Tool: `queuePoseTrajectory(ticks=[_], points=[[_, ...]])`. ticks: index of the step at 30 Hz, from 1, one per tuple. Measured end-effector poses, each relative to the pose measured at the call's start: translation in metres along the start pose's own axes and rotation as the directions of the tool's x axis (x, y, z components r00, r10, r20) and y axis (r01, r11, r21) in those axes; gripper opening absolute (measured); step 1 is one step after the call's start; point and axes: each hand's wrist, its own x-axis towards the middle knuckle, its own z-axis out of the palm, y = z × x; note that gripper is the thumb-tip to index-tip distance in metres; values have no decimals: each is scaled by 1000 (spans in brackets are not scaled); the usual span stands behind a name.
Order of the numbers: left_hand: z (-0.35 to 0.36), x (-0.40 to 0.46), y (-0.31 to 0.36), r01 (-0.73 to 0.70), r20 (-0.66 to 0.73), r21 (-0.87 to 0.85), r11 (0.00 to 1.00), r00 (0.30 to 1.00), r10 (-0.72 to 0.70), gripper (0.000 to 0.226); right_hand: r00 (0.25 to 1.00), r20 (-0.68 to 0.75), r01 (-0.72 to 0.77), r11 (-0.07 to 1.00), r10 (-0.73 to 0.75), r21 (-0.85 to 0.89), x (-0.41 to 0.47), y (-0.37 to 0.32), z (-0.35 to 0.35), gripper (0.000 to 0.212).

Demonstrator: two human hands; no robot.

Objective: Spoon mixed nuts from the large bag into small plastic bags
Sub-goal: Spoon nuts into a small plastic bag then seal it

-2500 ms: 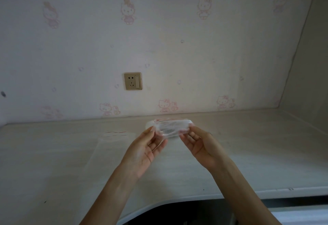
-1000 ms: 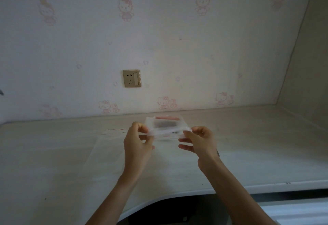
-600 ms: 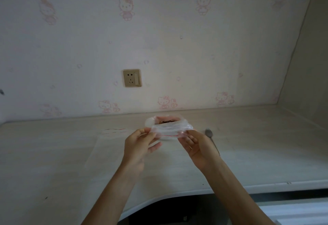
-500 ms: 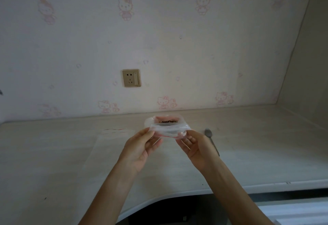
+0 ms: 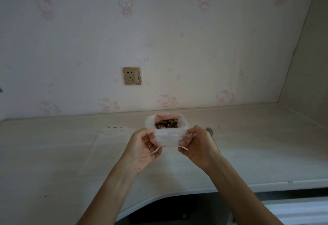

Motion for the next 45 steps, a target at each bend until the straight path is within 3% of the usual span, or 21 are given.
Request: queuePoseTrajectory(ticks=[4, 6, 8, 11, 15, 17, 19, 24, 27, 29, 32, 34, 36, 38, 40, 42, 45], points=[[-4, -2, 4, 64, 61, -74, 995, 996, -59, 13, 999, 37, -19, 998, 16, 65, -2, 0, 0, 5], [-5, -4, 5, 51, 137, -49, 997, 990, -44, 15, 997, 79, 5, 1000, -6, 8, -4, 0, -2, 23], [-6, -6, 4, -34, 182, 55, 998, 983, 24, 5, 992, 121, 55, 996, -46, -71, -4, 1, -3, 31], [-6, -3, -3, -228, 137, 287, 930, 971, 196, 33, 977, 159, 177, 958, -143, -225, -7, 3, -4, 16], [0, -1, -14, -413, -1, 496, 764, 880, 476, 28, 973, 9, 221, 908, -233, -355, -9, 11, 2, 8], [1, 1, -19, -487, 12, 617, 618, 791, 611, 26, 961, -116, 201, 920, -253, -337, -9, 15, 8, 11], [3, 1, -22, -530, 34, 656, 537, 732, 681, 21, 943, -214, 186, 935, -256, -302, -7, 18, 11, 17], [-4, 6, -20, -545, -61, 510, 666, 749, 659, 15, 916, -321, 180, 962, -241, -207, -9, 14, 7, 19], [-12, 8, -20, -549, -58, 564, 617, 718, 693, 23, 937, -275, 170, 969, -214, -177, -11, 11, 0, 20], [-16, 8, -20, -556, -24, 647, 522, 669, 743, 27, 961, -197, 157, 971, -193, -182, -12, 10, -4, 24], [-22, 8, -17, -540, 25, 745, 391, 608, 793, 28, 982, -113, 132, 975, -153, -177, -11, 6, -10, 11], [-25, 7, -15, -521, -1, 716, 465, 665, 747, 24, 988, -90, 108, 982, -123, -157, -9, 4, -15, 16], [-23, 4, -14, -469, -71, 607, 642, 772, 632, 21, 993, -77, 82, 991, -91, -104, -6, 4, -19, 29], [-21, 2, -11, -390, -122, 459, 799, 863, 491, 20, 996, -58, 68, 996, -72, -64, -5, 5, -21, 34], [-19, -1, -7, -288, -77, 257, 923, 945, 317, 22, 997, -49, 52, 998, -54, -24, -4, 6, -21, 32], [-16, -4, -5, -181, 19, 58, 982, 983, 180, 26, 999, -34, 27, 998, -25, 54, -3, 7, -21, 25], [-13, -3, -7, -68, 67, -187, 980, 994, 82, 29, 1000, -7, 0, 987, 1, 162, -1, 8, -18, 23]])
